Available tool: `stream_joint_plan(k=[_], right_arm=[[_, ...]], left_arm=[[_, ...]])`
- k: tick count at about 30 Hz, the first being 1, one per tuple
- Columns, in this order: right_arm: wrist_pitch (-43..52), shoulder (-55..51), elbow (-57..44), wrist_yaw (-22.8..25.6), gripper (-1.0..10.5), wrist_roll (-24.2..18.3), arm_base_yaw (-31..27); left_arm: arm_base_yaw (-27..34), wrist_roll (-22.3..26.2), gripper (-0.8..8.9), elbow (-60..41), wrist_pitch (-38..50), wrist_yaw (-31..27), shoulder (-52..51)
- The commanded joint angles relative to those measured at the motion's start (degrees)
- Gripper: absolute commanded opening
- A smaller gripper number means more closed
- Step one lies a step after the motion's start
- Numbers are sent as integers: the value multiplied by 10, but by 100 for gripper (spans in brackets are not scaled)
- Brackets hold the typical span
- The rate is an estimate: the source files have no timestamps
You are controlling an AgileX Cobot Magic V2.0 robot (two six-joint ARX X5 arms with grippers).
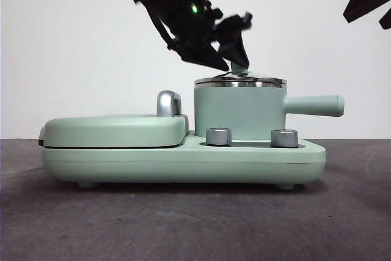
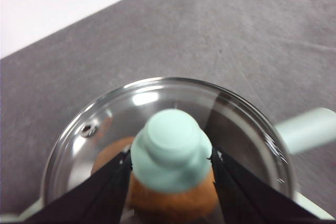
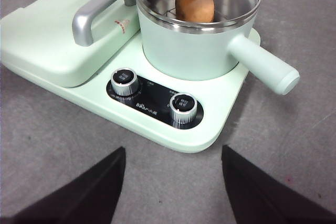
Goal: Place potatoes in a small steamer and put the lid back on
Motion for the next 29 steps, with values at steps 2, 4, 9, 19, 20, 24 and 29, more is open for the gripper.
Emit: stream_joint_plan(k=[2, 4, 9, 19, 20, 24, 29], right_arm=[[1, 2, 0, 0, 285, -3, 6], [2, 3, 0, 0, 286, -3, 6], [1, 3, 0, 0, 286, -3, 6], [16, 30, 0, -20, 286, -21, 6], [22, 38, 0, -23, 286, -22, 6], [62, 69, 0, -46, 286, -28, 6], [120, 106, 0, -63, 286, -33, 6]], left_arm=[[2, -36, 250, 17, -63, 3, -55], [9, -62, 250, 17, -104, 12, -80], [30, -99, 249, 6, -172, 36, -134], [63, -123, 247, -212, -152, 39, -318], [64, -133, 247, -247, -142, 39, -346], [64, -166, 247, -360, -131, 39, -450], [63, -213, 247, -457, -136, 39, -567]])
